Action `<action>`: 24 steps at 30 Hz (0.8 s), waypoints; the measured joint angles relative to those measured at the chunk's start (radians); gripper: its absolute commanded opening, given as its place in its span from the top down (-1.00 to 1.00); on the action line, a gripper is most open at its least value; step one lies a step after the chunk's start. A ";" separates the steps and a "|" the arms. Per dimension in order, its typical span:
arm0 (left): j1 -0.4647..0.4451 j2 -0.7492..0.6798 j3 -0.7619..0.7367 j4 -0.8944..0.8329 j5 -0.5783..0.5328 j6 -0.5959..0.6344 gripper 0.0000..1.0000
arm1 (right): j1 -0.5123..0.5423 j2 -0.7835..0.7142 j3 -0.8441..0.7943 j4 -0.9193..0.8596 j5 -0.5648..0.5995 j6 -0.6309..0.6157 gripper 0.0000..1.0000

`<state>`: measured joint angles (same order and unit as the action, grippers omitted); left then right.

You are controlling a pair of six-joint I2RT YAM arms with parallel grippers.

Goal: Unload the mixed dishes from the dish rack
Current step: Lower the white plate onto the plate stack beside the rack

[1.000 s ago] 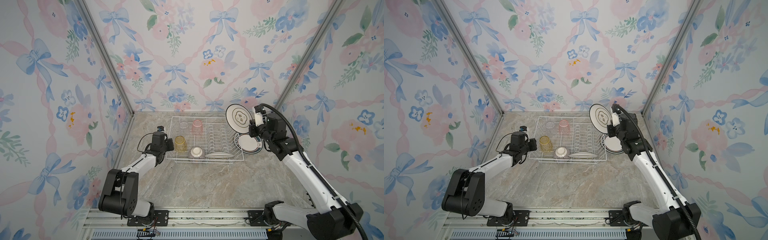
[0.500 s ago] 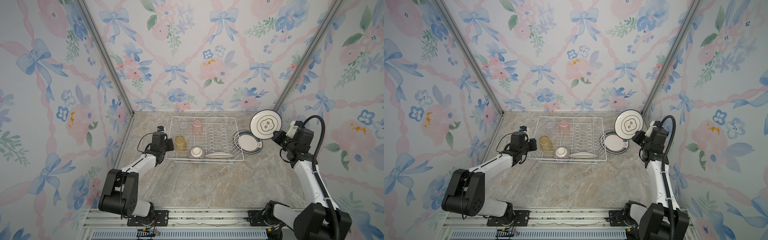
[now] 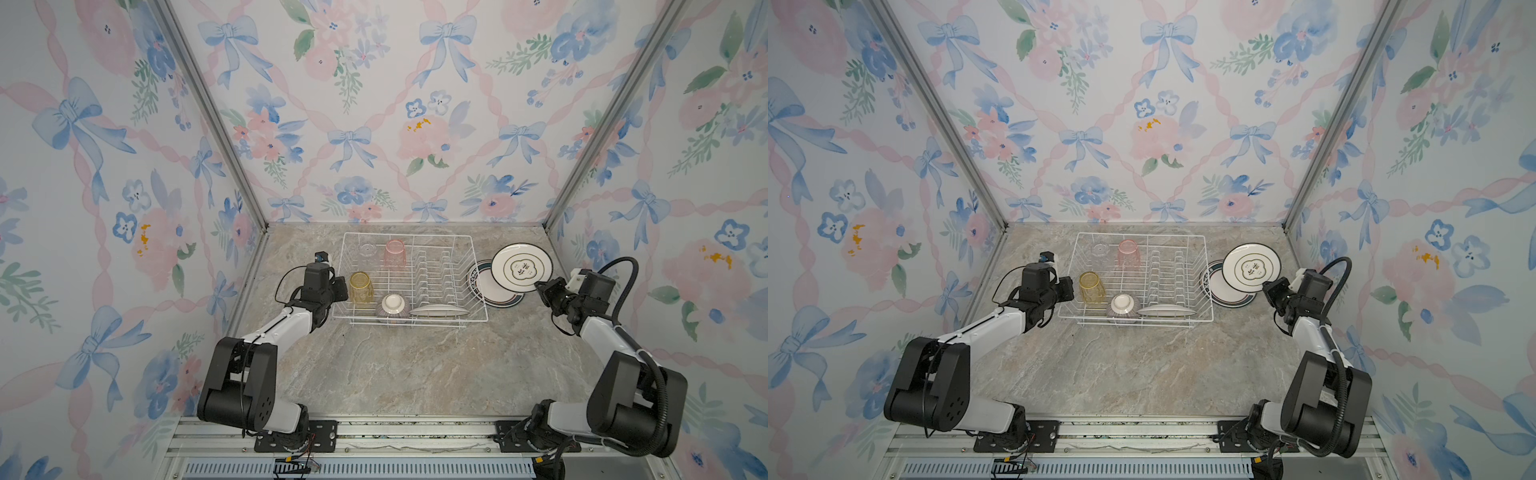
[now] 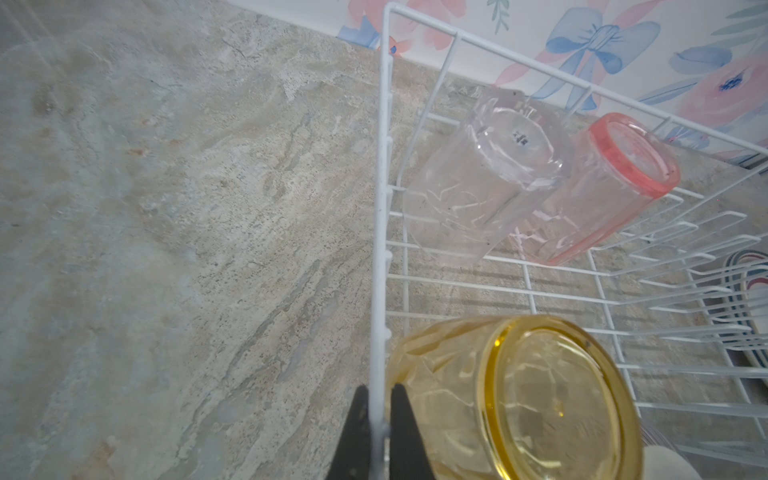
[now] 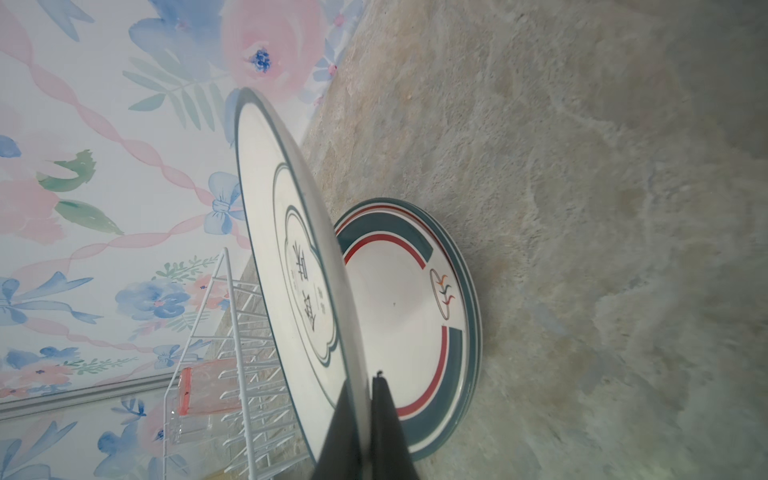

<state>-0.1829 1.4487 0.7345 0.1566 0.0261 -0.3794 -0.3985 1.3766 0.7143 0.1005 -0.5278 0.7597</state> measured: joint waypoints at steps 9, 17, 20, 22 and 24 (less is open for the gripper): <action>0.000 0.000 0.000 0.000 0.000 0.000 1.00 | 0.023 0.125 -0.008 0.087 -0.058 0.037 1.00; 0.000 0.000 0.001 -0.001 -0.001 0.000 1.00 | 0.068 0.203 -0.008 0.086 -0.067 0.032 1.00; 0.000 0.000 0.001 -0.001 -0.001 0.000 1.00 | 0.075 0.221 -0.004 0.084 -0.068 0.026 1.00; 0.000 0.000 0.001 -0.001 -0.001 0.000 1.00 | 0.079 0.240 0.005 0.084 -0.067 0.024 1.00; 0.000 0.000 0.001 -0.001 -0.001 0.000 1.00 | 0.080 0.253 0.010 0.085 -0.070 0.024 1.00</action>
<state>-0.1829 1.4487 0.7353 0.1555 0.0250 -0.3790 -0.3183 1.6291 0.7238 0.1852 -0.5976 0.7834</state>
